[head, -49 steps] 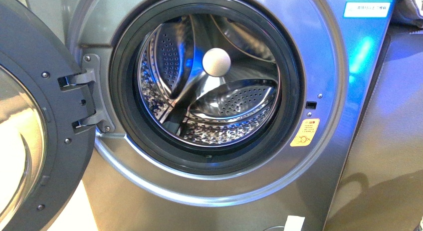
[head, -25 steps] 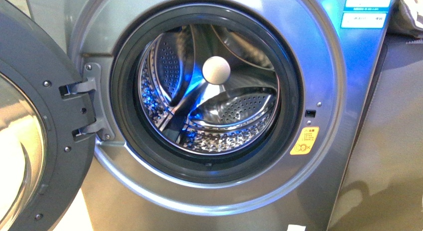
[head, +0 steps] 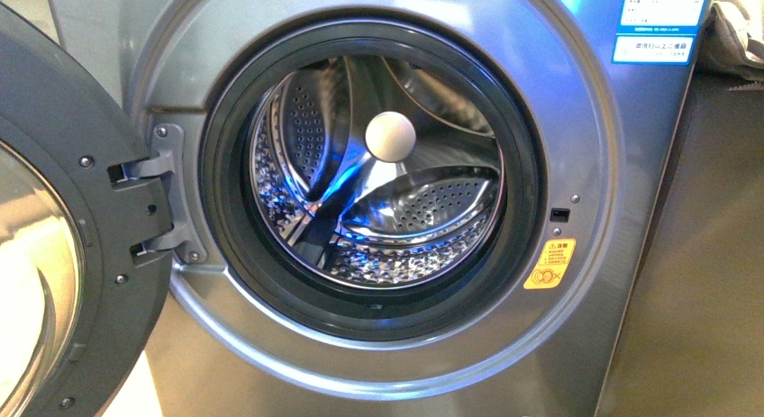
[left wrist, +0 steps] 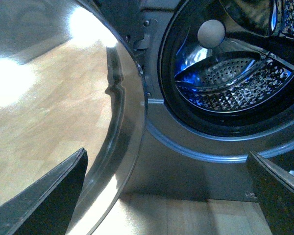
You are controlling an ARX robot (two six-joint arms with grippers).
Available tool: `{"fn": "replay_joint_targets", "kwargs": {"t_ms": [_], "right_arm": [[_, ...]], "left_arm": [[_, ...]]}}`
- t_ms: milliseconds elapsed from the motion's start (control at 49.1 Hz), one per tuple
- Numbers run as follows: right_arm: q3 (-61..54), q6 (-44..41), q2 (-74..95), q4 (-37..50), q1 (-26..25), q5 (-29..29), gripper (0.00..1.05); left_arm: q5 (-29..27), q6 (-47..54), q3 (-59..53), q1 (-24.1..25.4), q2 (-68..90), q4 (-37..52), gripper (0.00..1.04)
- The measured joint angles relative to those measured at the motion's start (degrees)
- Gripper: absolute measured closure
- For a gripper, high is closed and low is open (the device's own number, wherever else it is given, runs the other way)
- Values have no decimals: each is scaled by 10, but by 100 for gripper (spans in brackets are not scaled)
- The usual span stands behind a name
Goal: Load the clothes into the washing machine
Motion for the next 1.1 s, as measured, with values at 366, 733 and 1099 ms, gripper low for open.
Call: {"fn": "replay_joint_targets", "kwargs": {"t_ms": [366,733,1099], "right_arm": [[238,34,67,-200,229,8,95],[212,56,171,-203,382,-15,95],[182,66,172,-180,396,-39,96]], "left_arm": [[0,0,0,0,0,0,6],[0,0,0,0,0,0,6],[0,0,0,0,0,0,6]]}}
